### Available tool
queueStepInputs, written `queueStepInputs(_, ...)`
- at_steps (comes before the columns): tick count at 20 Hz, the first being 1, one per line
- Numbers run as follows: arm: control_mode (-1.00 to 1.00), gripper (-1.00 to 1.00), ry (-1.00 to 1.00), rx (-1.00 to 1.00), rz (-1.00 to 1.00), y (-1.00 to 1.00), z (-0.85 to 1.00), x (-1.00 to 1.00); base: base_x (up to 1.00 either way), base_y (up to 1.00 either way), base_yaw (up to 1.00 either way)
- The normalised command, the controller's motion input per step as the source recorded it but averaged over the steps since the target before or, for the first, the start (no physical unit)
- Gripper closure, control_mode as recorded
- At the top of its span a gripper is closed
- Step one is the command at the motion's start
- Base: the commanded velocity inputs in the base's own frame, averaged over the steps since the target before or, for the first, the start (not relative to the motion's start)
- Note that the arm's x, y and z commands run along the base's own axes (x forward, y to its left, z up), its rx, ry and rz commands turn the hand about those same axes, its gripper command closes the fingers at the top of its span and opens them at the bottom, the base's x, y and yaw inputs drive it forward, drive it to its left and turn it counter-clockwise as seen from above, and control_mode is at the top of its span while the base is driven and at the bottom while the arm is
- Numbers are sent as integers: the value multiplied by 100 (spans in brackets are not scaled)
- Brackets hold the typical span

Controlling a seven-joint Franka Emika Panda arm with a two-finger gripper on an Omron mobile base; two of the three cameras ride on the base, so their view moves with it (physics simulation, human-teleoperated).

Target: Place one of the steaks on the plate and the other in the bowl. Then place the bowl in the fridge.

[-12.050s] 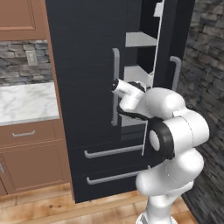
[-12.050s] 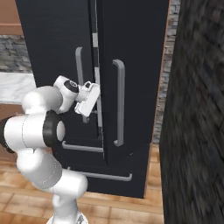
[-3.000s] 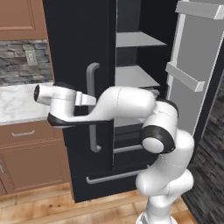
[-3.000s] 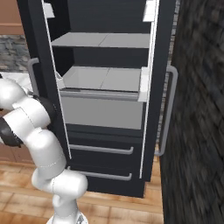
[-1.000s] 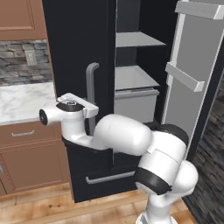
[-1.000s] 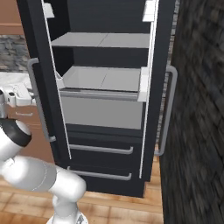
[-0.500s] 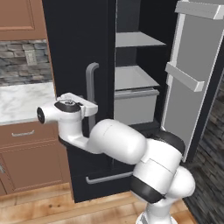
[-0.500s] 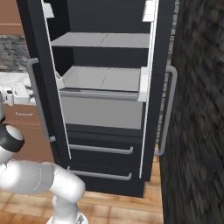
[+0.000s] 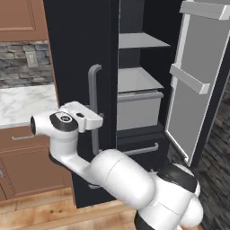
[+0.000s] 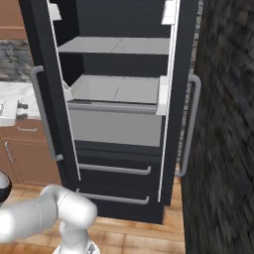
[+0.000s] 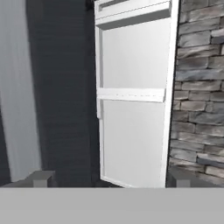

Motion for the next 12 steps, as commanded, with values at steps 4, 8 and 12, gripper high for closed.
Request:
queueStepInputs(4, -100, -100, -37, 30, 0, -87, 1, -100, 0, 0, 0)
queueStepInputs(8, -100, -100, -16, 62, -16, -100, 11, -33, 0, 0, 0)
queueStepInputs(12, -100, -100, 2, 70, -3, -100, -19, 6, 0, 0, 0)
